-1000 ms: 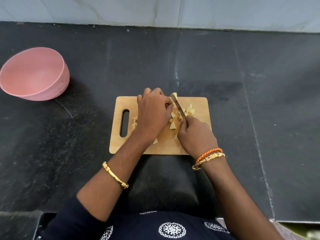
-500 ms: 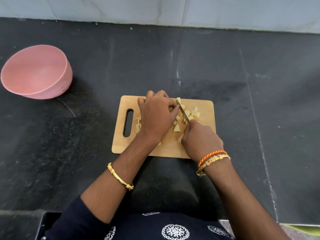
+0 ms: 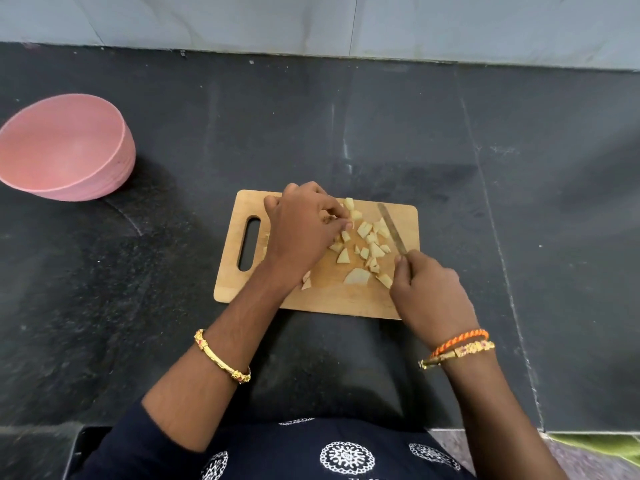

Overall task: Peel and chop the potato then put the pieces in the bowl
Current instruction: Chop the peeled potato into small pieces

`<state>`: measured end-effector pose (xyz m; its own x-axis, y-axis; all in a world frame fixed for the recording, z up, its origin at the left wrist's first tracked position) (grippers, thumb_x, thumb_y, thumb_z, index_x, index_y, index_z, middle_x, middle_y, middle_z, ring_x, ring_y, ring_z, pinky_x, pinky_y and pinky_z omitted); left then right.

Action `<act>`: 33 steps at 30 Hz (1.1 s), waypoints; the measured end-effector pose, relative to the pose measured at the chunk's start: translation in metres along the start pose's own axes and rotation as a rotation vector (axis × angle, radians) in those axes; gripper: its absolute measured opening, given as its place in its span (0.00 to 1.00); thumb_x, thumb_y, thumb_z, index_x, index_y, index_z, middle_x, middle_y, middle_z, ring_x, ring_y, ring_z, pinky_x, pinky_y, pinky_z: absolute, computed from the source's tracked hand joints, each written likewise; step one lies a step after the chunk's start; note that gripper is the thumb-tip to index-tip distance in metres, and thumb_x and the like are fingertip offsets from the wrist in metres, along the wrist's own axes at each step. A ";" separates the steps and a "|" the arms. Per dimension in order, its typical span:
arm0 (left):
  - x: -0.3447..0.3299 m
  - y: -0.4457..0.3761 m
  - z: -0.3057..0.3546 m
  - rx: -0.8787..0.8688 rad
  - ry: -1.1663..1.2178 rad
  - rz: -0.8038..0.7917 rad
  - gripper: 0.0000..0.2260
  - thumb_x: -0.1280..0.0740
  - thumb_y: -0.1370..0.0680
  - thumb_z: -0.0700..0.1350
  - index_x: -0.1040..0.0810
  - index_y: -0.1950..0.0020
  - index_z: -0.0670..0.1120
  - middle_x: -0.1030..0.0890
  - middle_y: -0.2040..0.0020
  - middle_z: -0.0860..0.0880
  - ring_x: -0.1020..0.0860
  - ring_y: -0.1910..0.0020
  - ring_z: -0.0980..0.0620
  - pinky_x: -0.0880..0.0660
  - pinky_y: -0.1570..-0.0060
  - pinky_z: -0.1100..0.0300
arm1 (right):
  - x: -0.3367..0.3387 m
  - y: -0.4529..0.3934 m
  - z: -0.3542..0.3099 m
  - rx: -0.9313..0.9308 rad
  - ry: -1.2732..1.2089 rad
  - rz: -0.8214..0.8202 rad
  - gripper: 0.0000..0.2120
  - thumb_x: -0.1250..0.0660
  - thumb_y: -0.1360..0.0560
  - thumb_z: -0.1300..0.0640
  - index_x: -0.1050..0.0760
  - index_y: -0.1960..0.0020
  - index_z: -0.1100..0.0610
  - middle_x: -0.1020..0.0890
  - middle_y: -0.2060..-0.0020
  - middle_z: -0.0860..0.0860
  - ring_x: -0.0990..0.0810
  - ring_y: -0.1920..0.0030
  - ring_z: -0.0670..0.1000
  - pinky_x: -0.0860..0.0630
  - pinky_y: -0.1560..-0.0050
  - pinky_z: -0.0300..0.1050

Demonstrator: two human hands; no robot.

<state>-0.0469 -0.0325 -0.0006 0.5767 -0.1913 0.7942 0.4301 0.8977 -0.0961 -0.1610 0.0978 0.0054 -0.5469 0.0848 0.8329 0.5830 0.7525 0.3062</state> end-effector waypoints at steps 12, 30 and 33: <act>0.021 0.033 -0.046 0.078 0.396 0.295 0.08 0.36 0.22 0.42 0.19 0.47 0.47 0.19 0.50 0.52 0.22 0.49 0.59 0.25 0.48 0.63 | -0.019 0.006 -0.001 0.049 0.126 -0.066 0.14 0.50 0.20 0.49 0.30 0.56 0.55 0.24 0.65 0.53 0.23 0.64 0.56 0.25 0.62 0.48; -0.004 0.059 -0.029 0.234 0.740 0.191 0.27 0.55 0.21 0.59 0.27 0.33 0.47 0.25 0.38 0.58 0.30 0.37 0.67 0.35 0.39 0.73 | -0.013 -0.011 -0.027 0.349 0.321 -0.206 0.15 0.48 0.20 0.49 0.26 0.50 0.55 0.25 0.67 0.51 0.22 0.64 0.55 0.22 0.58 0.49; -0.006 0.057 -0.029 0.258 0.779 0.187 0.28 0.56 0.22 0.60 0.27 0.33 0.47 0.25 0.36 0.56 0.30 0.36 0.64 0.34 0.35 0.66 | -0.011 -0.001 -0.026 0.378 0.351 -0.217 0.16 0.49 0.19 0.49 0.26 0.45 0.54 0.23 0.63 0.53 0.21 0.63 0.55 0.20 0.57 0.50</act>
<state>-0.0057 0.0084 -0.0282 0.9780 -0.1645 0.1286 0.1620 0.9863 0.0298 -0.1400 0.0792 0.0083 -0.3595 -0.2720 0.8926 0.1880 0.9158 0.3548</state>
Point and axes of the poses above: each hand's wrist, its own y-axis away from the middle knuckle, its own x-axis out of the back of the hand, z = x × y, the point moved 2 cm from there along -y, towards the middle knuckle
